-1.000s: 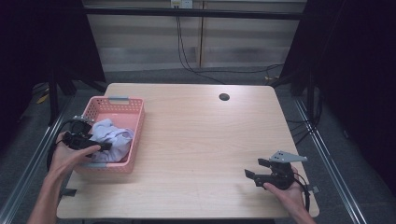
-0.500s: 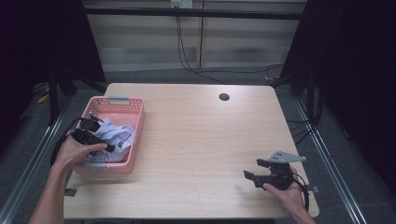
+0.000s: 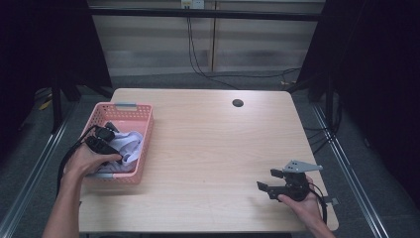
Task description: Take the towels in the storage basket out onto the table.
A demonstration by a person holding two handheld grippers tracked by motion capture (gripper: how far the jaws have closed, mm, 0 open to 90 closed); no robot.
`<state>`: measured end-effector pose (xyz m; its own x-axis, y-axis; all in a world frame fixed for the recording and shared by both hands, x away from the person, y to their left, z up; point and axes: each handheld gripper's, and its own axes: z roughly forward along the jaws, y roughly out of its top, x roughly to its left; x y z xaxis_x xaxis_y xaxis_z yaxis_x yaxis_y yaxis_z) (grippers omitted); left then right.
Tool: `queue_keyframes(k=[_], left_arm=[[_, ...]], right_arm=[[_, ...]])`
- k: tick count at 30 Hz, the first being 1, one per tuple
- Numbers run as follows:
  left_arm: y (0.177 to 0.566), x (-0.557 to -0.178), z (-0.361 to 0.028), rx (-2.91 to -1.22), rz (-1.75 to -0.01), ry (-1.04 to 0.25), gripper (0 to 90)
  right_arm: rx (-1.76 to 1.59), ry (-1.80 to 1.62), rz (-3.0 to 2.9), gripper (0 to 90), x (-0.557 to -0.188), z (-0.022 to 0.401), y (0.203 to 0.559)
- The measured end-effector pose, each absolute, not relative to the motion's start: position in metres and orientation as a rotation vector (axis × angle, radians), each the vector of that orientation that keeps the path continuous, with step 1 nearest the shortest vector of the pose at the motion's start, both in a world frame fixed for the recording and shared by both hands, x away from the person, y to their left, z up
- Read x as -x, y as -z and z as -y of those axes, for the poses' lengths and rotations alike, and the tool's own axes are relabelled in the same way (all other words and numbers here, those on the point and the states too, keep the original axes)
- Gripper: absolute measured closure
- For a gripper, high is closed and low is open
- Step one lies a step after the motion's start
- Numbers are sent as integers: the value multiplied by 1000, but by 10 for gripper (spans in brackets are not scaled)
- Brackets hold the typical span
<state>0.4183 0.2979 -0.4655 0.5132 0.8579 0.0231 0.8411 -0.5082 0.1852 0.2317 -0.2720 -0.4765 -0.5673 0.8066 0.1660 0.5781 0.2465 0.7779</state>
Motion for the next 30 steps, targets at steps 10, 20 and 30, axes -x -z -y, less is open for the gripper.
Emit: queue_keyframes(k=[10, 20, 30], left_arm=[[457, -416, -314, -2462, -1515, -171, 283], [448, -410, -319, -2426, -1473, -161, 512], [442, -407, -328, -2311, -1492, -127, 554]], right_arm=[[-1281, -1236, -2246, 240, -229, 273, 474], [-1296, -1228, -2237, 240, -232, 273, 474], [-1298, -1228, -2236, 239, -231, 274, 474]])
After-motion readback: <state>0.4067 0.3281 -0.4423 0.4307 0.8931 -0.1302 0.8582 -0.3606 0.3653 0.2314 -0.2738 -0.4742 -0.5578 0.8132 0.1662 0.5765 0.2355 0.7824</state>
